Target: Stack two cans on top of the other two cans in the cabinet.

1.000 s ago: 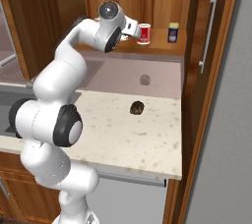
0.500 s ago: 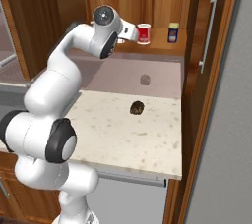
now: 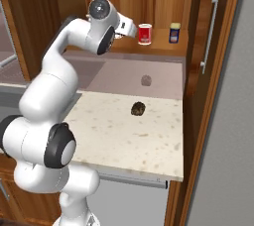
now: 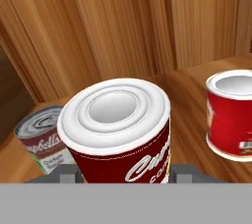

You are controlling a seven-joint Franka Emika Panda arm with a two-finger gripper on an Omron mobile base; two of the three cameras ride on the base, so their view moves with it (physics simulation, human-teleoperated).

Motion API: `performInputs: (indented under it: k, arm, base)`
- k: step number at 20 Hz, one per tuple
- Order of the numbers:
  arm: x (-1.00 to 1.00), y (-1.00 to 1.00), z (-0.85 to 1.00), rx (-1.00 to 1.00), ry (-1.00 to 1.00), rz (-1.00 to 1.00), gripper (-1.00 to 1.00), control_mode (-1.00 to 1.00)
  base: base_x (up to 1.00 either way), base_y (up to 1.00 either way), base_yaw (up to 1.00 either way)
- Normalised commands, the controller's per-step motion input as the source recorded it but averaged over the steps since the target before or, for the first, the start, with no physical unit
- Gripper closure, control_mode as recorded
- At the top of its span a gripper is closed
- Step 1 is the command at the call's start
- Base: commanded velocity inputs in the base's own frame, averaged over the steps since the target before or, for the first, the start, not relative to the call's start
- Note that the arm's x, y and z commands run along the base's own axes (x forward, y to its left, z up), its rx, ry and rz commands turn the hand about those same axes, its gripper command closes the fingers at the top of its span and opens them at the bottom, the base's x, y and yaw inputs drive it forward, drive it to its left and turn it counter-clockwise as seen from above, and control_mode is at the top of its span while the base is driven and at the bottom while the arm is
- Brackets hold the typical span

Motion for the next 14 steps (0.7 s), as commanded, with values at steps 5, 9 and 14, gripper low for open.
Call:
performInputs:
  k: [5, 9, 14]
  arm:
    - [-0.16, 0.00, 0.10, 0.02, -0.02, 0.01, 1.00, -1.00]
    - [-0.03, 0.10, 0.11, 0.03, -0.05, 0.04, 1.00, -1.00]
    - [0.00, 0.14, 0.11, 0.01, -0.08, 0.07, 1.00, -1.00]
  base:
    - [0.00, 0.00, 0.00]
    - [0.00, 0.00, 0.00]
    - [0.00, 0.00, 0.00]
